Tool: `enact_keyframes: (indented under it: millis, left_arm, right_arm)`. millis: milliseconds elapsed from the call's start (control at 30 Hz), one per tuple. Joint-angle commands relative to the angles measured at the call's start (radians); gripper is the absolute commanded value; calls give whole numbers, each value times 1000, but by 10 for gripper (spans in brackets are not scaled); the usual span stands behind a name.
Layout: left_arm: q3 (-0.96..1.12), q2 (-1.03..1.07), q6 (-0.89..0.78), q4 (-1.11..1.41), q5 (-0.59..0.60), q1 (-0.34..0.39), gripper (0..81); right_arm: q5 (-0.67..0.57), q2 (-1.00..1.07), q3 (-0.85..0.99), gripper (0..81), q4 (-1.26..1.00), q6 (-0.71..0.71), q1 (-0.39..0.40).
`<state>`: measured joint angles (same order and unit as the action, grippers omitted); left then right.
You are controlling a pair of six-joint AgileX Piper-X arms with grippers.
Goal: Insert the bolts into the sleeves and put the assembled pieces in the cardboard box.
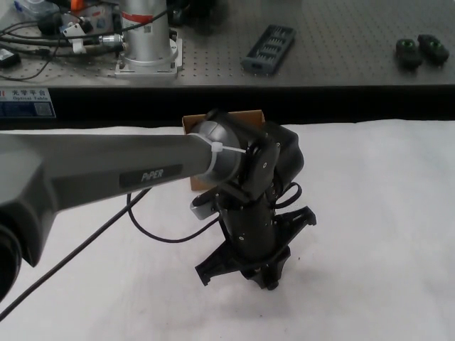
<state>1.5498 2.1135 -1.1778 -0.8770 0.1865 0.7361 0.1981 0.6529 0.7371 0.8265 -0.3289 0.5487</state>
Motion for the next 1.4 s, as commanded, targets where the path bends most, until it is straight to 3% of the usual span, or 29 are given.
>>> enact_keyframes:
  millis: [0, 233, 467, 633, 833, 1133, 1367]
  left_arm:
    - [-4, 44, 33, -45, 37, -3, 125]
    - [-4, 45, 100, -13, 42, -3, 125]
    - [-4, 12, 320, 81, -1, -3, 125]
    - [-4, -40, 567, 116, -61, -3, 125]
    - [-4, -141, 703, 248, -66, -14, 125]
    - [-11, -324, 955, 212, -69, -56, 125]
    - [-290, -565, 975, 317, -61, -71, 125]
  right_arm:
    - [3, -10, 14, 43, -25, 9, -5]
    - [3, -10, 14, 43, -25, 9, -5]
    - [3, -10, 14, 43, -37, 12, -5]
    - [-2, -10, 14, 43, -71, 46, -5]
    - [-177, 24, 14, 43, -139, 46, -5]
    - [-198, 52, 39, 43, -224, 38, -18]
    - [-301, 151, 98, 43, -262, 81, -40]
